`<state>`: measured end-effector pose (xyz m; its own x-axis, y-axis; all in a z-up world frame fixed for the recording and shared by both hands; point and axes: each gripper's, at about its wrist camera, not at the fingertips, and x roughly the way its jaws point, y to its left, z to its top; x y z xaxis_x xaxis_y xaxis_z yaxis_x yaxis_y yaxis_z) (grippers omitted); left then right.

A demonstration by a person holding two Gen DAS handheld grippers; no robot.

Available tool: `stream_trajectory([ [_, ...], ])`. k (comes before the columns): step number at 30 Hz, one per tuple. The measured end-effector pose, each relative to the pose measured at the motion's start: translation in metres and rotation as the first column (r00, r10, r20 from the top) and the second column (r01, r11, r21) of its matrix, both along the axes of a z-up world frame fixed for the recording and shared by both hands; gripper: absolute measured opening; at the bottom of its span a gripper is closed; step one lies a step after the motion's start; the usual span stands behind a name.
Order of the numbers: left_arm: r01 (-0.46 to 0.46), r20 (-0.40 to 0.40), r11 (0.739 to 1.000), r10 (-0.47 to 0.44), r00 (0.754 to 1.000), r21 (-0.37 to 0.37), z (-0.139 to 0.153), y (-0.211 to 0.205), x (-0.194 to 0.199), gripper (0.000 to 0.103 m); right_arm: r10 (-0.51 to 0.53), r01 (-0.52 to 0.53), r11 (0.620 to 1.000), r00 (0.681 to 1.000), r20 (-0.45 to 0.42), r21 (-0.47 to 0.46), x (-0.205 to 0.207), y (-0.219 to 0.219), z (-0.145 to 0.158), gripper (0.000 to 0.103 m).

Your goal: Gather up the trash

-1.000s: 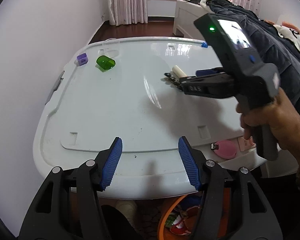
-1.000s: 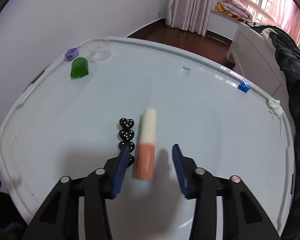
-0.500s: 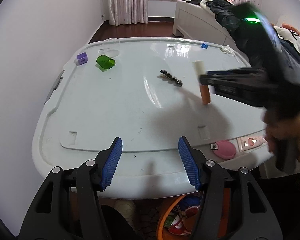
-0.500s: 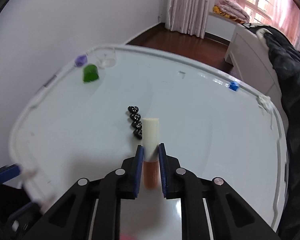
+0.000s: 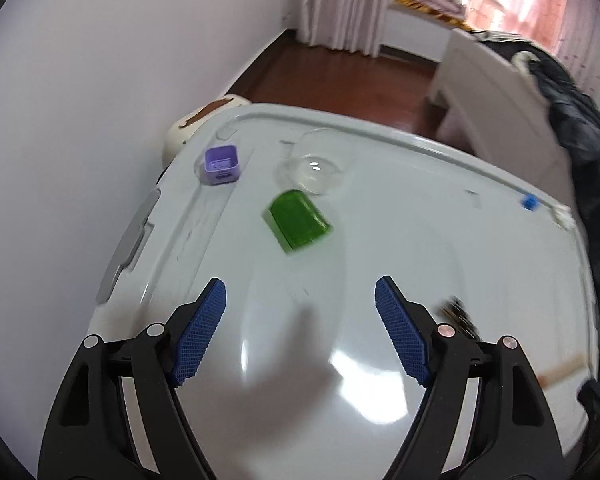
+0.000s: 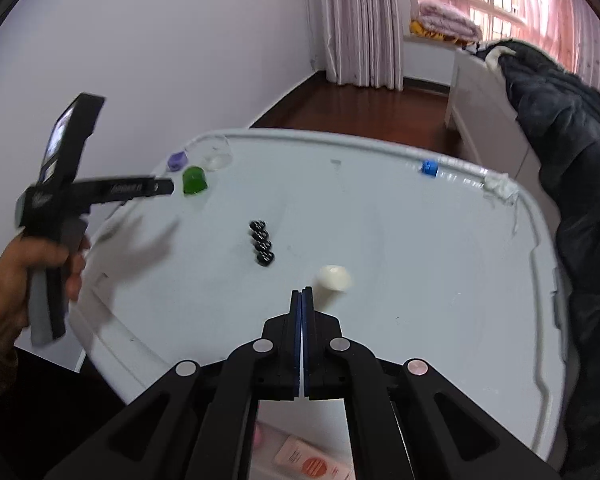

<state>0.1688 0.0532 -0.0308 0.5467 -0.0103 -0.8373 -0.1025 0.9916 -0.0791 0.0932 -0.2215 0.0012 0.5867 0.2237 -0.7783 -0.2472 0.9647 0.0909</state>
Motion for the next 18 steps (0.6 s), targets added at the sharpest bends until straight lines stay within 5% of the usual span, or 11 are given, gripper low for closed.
stream_trajectory([
  [3,-0.019,-0.044,1.000,0.018,0.999,-0.021,-0.017,0.003,0.030,0.075,-0.013,0.013,1.000,1.000,-0.007,0.000,0.004,-0.004,-0.008,0.003],
  [6,-0.056,-0.089,0.998,0.054,0.995,-0.028,-0.032,0.005,0.052,0.076,-0.026,0.026,0.999,1.000,-0.008,0.029,0.006,-0.005,-0.008,0.017],
  [9,-0.067,-0.051,0.997,0.068,0.996,0.022,-0.038,0.000,0.067,0.079,-0.019,0.020,0.999,1.000,0.025,-0.031,0.001,-0.002,-0.005,0.018],
  [10,-0.057,-0.021,0.997,0.058,0.998,0.052,-0.037,-0.002,0.067,0.050,-0.021,0.022,0.999,0.999,0.030,-0.037,0.000,-0.004,-0.005,0.018],
  [11,-0.048,-0.001,0.996,0.048,0.999,0.078,-0.036,-0.004,0.064,0.041,-0.027,0.028,0.999,0.999,0.033,-0.043,0.000,-0.007,-0.005,0.018],
  [18,0.024,0.056,0.996,-0.028,0.998,0.083,-0.006,-0.002,0.017,0.036,-0.125,0.124,0.990,0.992,0.001,-0.071,0.019,-0.045,-0.019,0.038],
])
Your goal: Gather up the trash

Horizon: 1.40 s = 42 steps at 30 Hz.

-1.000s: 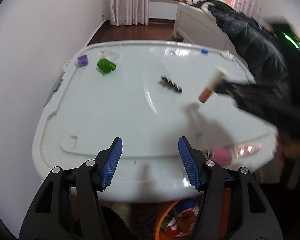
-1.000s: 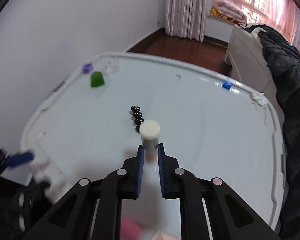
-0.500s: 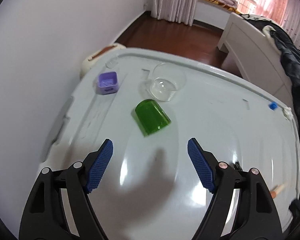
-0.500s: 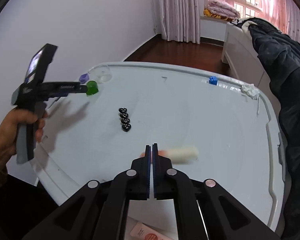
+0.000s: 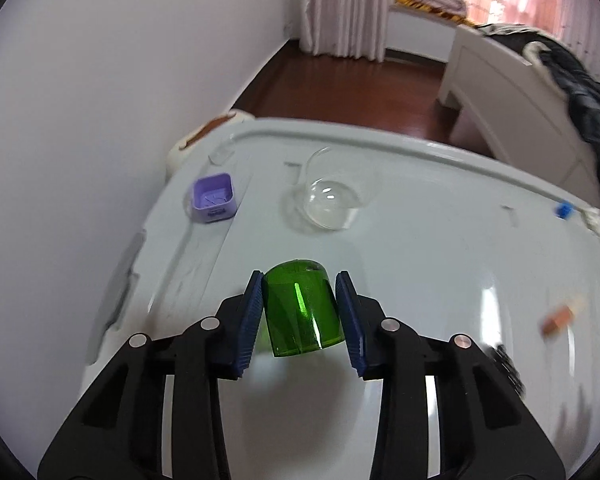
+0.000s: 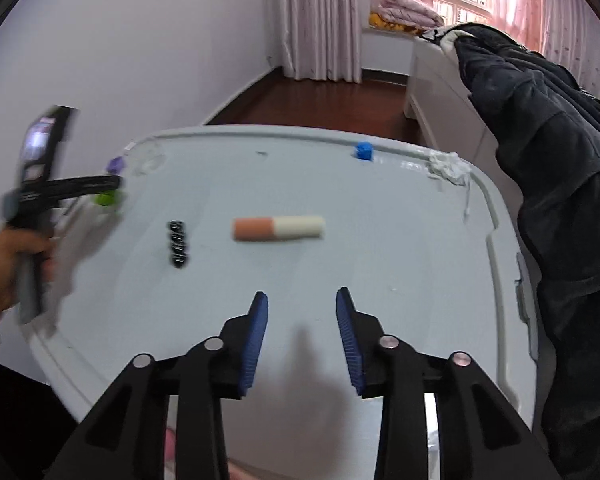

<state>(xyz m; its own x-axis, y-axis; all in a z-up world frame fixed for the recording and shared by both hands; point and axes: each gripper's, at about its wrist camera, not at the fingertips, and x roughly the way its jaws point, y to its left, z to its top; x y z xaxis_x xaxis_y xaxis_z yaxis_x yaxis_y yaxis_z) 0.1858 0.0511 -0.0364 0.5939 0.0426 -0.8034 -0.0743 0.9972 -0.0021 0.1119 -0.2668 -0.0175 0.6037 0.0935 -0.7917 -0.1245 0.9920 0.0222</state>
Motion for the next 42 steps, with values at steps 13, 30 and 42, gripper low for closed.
stream_trajectory([
  [13,0.141,0.102,0.984,-0.130,0.986,-0.107,0.058,-0.008,-0.088,0.036,0.165,-0.172,0.975,0.985,0.056,0.141,0.087,0.066,0.008,0.071],
  [30,0.165,0.067,0.980,-0.158,0.985,-0.114,0.038,0.025,-0.118,0.036,0.367,-0.373,0.921,0.928,-0.068,-0.116,0.238,0.258,-0.040,0.047],
  [42,0.376,0.071,0.919,-0.370,0.926,-0.116,0.055,-0.035,-0.204,0.036,0.310,-0.310,0.948,0.951,0.020,0.065,0.015,0.143,0.047,0.047],
])
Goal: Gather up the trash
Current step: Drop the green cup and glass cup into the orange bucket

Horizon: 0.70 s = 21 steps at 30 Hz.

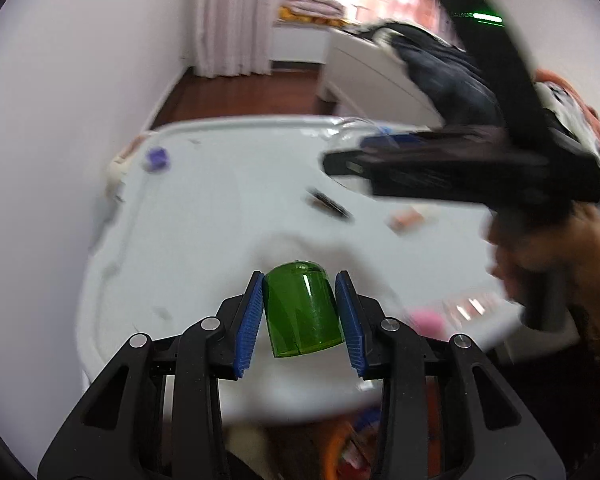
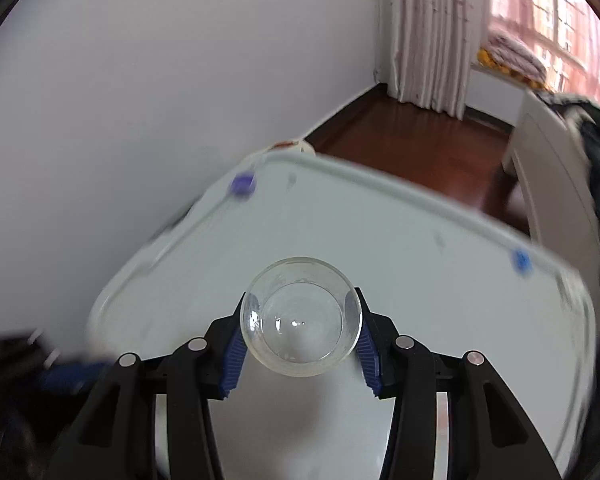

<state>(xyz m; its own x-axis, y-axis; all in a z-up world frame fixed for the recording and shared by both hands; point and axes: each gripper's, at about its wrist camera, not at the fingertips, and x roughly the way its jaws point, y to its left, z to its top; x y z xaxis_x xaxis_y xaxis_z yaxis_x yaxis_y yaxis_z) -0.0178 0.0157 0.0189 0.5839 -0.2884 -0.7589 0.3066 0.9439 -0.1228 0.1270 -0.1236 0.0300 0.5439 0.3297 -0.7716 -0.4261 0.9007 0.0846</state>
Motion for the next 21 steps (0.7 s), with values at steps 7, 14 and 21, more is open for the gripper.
stream_trajectory([
  [7,0.139,-0.175,0.990,-0.139,0.975,-0.012,-0.047,-0.046,-0.089,0.036,-0.093,0.091,0.996,0.978,-0.184,-0.020,-0.166,-0.060,-0.045,0.047],
  [14,0.201,-0.268,0.975,-0.170,0.948,0.095,-0.090,-0.080,-0.114,0.036,-0.126,0.112,0.992,0.921,-0.370,-0.058,-0.238,-0.072,-0.117,0.048],
  [21,0.157,-0.222,0.973,-0.117,0.968,0.171,-0.079,-0.090,-0.111,0.047,-0.216,0.196,0.976,0.916,-0.338,-0.093,-0.239,-0.085,-0.118,0.080],
])
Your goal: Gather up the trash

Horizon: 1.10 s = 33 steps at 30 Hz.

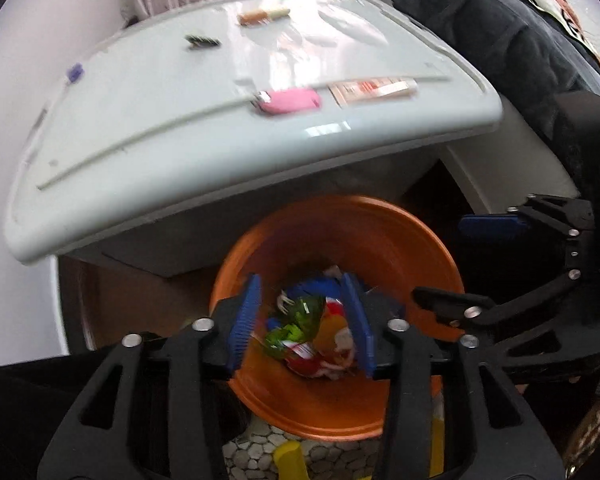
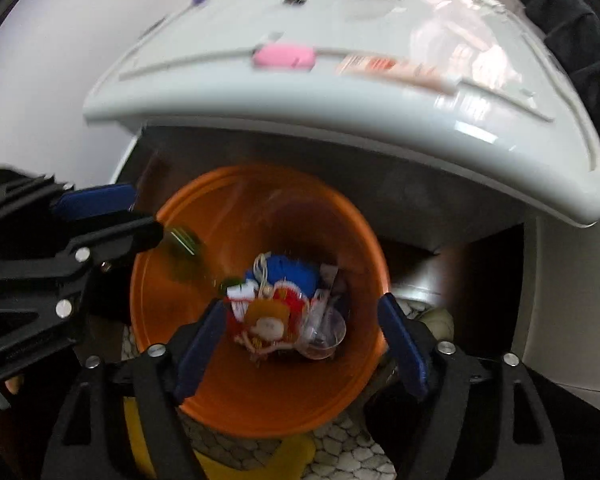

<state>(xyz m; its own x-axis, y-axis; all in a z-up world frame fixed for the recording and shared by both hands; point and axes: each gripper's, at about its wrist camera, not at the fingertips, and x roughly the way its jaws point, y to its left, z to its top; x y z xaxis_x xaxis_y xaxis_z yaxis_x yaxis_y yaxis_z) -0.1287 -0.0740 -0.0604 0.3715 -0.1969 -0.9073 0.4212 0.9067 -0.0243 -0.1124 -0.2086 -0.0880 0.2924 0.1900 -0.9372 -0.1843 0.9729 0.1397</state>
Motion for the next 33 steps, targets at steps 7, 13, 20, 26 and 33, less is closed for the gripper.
stream_trajectory([
  [7,-0.082,0.137,0.996,0.078,0.987,0.026,0.037,-0.001,0.020,0.056,-0.088,0.085,0.996,0.989,0.119,0.034,0.009,-0.022,0.028,0.085],
  [13,-0.112,0.190,0.994,0.108,0.976,0.010,0.059,-0.004,0.044,0.056,-0.117,0.111,0.992,0.984,0.133,0.057,0.011,-0.026,0.033,0.086],
  [20,-0.147,0.229,0.989,0.137,0.964,0.025,0.070,-0.001,0.056,0.057,-0.102,0.094,0.994,0.986,0.135,0.061,0.018,-0.020,0.032,0.086],
  [26,-0.175,0.332,0.982,0.143,0.932,0.067,0.081,0.003,0.056,0.074,-0.067,0.063,0.998,0.987,0.143,0.028,0.020,-0.012,0.031,0.086],
  [33,-0.201,0.417,0.979,0.164,0.894,0.046,0.098,0.009,0.060,0.091,-0.042,0.042,0.999,0.988,0.146,0.002,0.020,-0.005,0.029,0.086],
])
